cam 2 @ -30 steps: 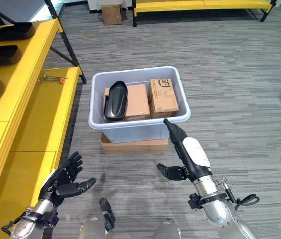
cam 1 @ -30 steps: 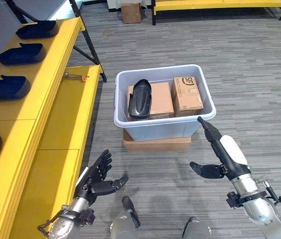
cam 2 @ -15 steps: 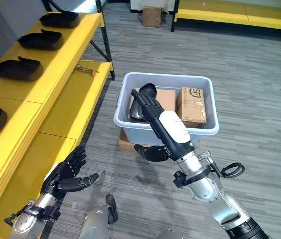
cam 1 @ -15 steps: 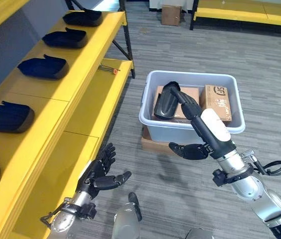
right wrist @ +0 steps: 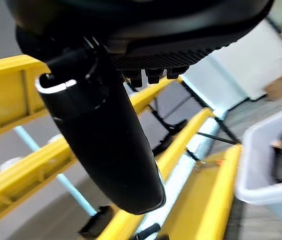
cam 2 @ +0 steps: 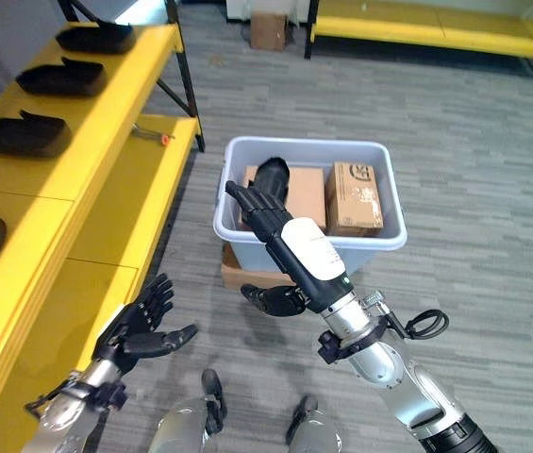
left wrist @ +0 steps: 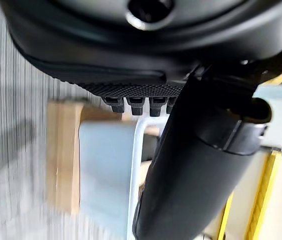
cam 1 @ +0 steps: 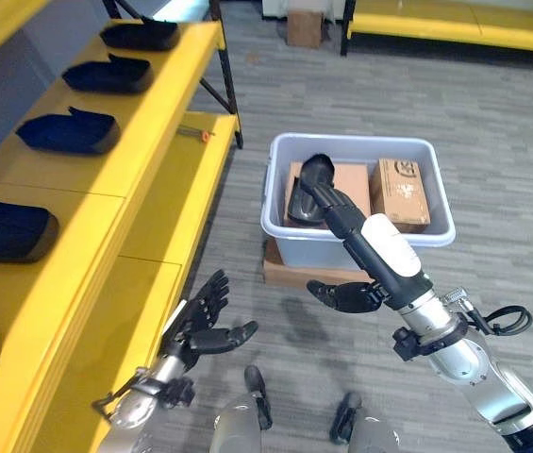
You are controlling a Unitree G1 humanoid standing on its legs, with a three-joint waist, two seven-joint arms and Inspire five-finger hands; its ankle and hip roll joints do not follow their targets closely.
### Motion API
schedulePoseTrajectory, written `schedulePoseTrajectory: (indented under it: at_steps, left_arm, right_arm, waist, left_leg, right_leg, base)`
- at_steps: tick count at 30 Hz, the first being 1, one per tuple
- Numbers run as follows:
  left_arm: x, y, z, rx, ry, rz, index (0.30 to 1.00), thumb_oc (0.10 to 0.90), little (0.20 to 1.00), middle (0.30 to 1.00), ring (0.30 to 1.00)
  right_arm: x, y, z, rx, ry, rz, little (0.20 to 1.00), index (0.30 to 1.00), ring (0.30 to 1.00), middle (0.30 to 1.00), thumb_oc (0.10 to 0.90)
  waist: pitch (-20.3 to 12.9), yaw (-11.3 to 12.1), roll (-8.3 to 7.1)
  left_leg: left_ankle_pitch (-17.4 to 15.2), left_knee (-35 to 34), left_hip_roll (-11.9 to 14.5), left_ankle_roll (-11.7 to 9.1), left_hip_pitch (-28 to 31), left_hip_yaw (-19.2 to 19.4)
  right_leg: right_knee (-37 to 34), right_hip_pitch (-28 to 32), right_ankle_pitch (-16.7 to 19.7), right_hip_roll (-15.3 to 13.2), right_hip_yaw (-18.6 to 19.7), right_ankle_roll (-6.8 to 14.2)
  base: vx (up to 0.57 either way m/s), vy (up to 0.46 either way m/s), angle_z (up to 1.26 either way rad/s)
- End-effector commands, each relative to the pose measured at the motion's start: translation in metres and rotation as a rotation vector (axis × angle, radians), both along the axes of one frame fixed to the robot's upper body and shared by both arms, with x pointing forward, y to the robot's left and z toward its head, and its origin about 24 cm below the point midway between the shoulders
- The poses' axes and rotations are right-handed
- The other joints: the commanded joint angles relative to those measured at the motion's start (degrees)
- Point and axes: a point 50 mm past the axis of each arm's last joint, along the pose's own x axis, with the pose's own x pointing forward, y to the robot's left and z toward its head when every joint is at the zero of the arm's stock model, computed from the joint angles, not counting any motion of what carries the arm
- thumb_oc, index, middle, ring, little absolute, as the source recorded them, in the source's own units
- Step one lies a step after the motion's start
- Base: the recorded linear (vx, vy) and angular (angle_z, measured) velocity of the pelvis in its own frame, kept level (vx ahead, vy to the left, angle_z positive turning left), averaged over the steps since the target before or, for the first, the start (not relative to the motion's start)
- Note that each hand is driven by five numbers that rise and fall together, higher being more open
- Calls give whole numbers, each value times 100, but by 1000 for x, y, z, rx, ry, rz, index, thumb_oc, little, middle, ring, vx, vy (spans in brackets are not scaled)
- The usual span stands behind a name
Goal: Move parts from the plastic box to the shelf.
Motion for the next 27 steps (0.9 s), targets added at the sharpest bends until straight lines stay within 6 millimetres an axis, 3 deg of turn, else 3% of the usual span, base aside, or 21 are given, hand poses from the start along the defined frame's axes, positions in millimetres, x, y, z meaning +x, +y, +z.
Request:
schedulePoseTrajectory:
  at_steps: [1,10,12,14,18,19,21,22,27]
  left_arm:
    - [5,9,48,41,-234,-58,1000,900,1000,1000,1000]
    - [-11,19,41,50,-125,-121,1000,900,1000,1000,1000]
    - [-18,25,39,44,-104,-99,1000,900,1000,1000,1000]
    - [-19,27,38,41,-101,-93,1000,900,1000,1000,1000]
    - [-20,27,39,44,-110,-107,1000,900,1000,1000,1000]
    - [-19,26,40,47,-111,-113,1000,900,1000,1000,1000]
    - [-18,25,41,50,-117,-114,1000,900,1000,1000,1000]
    - [-17,25,41,48,-117,-117,1000,900,1000,1000,1000]
    - [-15,24,43,45,-123,-109,1000,900,1000,1000,1000]
  right_arm:
    - [-7,8,43,120,-254,48,1000,1000,1000,1000,900]
    - [-10,-13,30,61,-146,5,1000,1000,1000,1000,900]
    - [-11,-18,30,32,-128,0,1000,1000,1000,1000,900]
    - [-10,-20,31,22,-126,-2,1000,1000,1000,1000,900]
    - [-10,-23,33,5,-143,-8,1000,1000,1000,1000,900]
    - [-10,-24,34,4,-145,-13,1000,1000,1000,1000,900]
    - [-10,-25,35,9,-147,-19,1000,1000,1000,1000,900]
    - [-10,-26,34,14,-146,-23,1000,1000,1000,1000,900]
    - [-9,-28,33,51,-147,-45,1000,1000,1000,1000,900]
  waist:
    - [-106,207,-23]
    - [-277,186,-64]
    - [-295,213,-74]
    - [-295,228,-33]
    - [-245,234,-55]
    - [-240,230,-23]
    - [-231,213,-39]
    - [-237,203,-4]
    - [-251,152,32]
  left_leg:
    - [-968,-1090,-173,-64,1212,-336]
    - [-1053,-789,-6,-69,1262,-251]
    - [-953,-807,82,-68,1272,-139]
    - [-1053,-773,139,-105,1306,-210]
    - [-886,-806,208,-99,1236,-183]
    - [-970,-818,224,-128,1280,-269]
    - [-837,-885,230,-108,1248,-214]
    - [-919,-880,259,-147,1290,-291]
    - [-865,-961,329,-200,1330,-261]
  right_leg:
    - [-1265,-899,1411,-213,975,658]
    - [-690,-548,735,-27,786,544]
    - [-526,-529,470,-13,583,413]
    - [-355,-522,262,27,587,446]
    - [-14,-661,115,76,476,289]
    - [171,-692,-4,88,522,356]
    - [221,-766,38,85,466,267]
    - [327,-755,-112,116,506,307]
    - [403,-783,-204,152,463,259]
  base:
    - [297,-286,16]
    - [244,-208,57]
    - [157,-158,21]
    - [149,-88,5]
    - [126,-104,10]
    - [101,-72,7]
    - [83,-52,12]
    - [140,-31,14]
    - [67,-6,9]
